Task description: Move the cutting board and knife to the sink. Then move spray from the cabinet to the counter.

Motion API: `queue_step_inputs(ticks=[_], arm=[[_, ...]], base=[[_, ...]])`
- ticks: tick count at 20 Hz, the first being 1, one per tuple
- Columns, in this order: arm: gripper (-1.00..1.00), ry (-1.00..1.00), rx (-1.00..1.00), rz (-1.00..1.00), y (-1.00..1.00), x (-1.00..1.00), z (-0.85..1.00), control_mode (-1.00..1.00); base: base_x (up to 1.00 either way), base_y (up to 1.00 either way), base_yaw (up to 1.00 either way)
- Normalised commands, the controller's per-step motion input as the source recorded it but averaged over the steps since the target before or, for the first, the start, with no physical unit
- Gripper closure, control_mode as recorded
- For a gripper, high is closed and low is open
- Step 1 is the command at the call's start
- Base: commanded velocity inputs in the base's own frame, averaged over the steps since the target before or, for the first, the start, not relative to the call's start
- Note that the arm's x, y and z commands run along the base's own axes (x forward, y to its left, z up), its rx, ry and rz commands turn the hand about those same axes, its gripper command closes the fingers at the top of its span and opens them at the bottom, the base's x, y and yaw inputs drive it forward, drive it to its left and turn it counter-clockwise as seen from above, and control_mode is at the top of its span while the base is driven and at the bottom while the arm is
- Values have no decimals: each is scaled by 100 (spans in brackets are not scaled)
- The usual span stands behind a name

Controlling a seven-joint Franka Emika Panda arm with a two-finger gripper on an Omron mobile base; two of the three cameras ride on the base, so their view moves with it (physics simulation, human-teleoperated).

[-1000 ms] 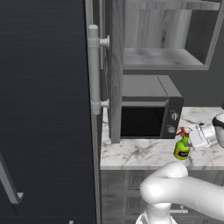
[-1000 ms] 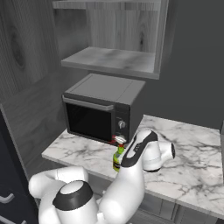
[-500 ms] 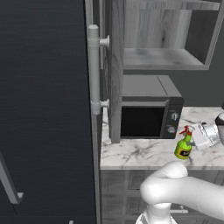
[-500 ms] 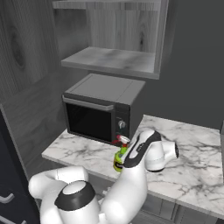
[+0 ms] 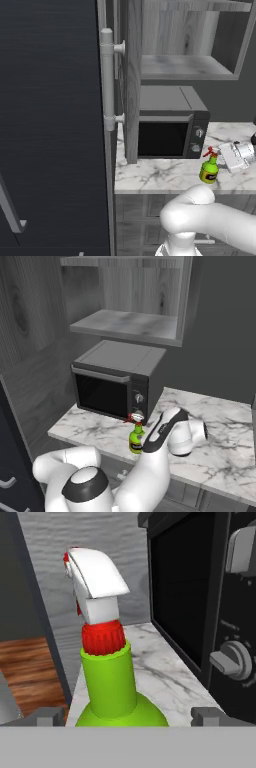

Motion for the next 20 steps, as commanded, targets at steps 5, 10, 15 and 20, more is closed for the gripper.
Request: queue_step_inputs(ticks=[5,10,15,20], arm=[[-100,0,-2,-2,10,-21,-3,-100],[-100,0,-1,-7,-4,-9,2,-100],[-100,1,-3,-15,-13,-15,25,-100],[-100,9,-6,-19,-11,-26,34,-100]], base=[[0,0,0],[0,0,0],[0,0,0],[0,0,0]])
